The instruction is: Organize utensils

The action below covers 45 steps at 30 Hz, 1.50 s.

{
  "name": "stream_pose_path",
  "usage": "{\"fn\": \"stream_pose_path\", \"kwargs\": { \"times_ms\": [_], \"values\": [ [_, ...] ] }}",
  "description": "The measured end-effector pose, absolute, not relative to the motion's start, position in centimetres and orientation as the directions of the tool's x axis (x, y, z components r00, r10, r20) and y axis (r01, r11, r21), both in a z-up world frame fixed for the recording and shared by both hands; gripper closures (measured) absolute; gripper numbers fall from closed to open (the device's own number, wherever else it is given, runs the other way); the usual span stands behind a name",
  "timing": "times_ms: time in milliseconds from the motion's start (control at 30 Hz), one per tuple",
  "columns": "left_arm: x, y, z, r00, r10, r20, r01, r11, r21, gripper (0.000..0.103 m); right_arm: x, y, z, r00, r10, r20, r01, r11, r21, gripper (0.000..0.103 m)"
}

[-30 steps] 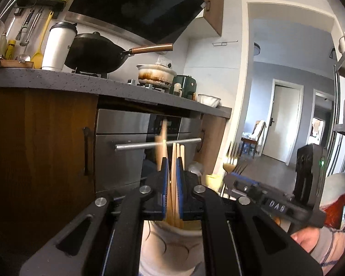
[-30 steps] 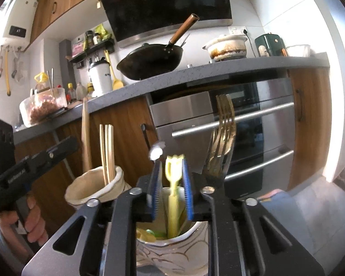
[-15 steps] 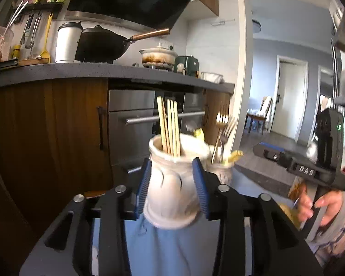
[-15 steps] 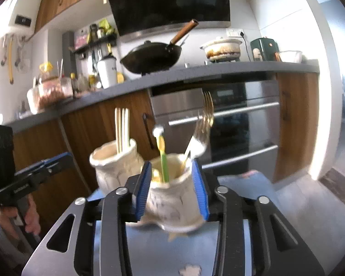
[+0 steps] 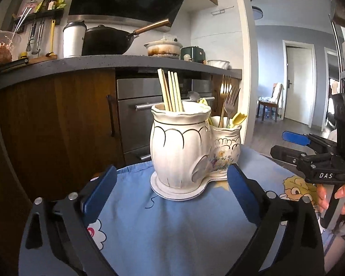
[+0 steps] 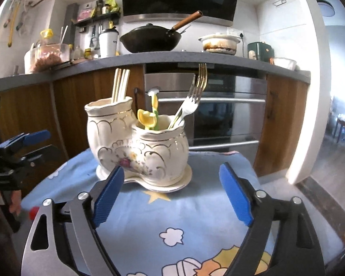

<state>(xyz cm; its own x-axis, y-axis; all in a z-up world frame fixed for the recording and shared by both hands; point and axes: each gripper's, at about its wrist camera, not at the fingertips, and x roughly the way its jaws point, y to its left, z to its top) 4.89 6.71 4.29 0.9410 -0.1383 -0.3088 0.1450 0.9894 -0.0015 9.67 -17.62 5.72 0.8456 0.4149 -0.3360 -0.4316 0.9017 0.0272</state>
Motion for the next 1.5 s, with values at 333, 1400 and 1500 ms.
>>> {"fn": "stream_pose_path", "kwargs": {
  "times_ms": [333, 1400, 1500],
  "values": [
    [4.7, 6.8, 4.4, 0.948, -0.13, -0.29, 0.135, 0.991, -0.002, 0.006, 8.5, -17.4, 6.0, 0.871, 0.4, -0.285, -0.423, 0.906, -0.021, 0.011],
    [3.4, 6.7, 4.7, 0.964, -0.103, -0.243, 0.114, 0.993, 0.033, 0.006, 8.4, -17.2, 5.9, 0.869, 0.4, -0.291, -0.426, 0.904, -0.031, 0.01],
    [3.4, 6.7, 4.7, 0.965, -0.102, -0.243, 0.113, 0.993, 0.032, 0.006, 8.4, -17.2, 5.9, 0.869, 0.403, -0.288, -0.428, 0.903, -0.03, 0.01]
  ]
}}
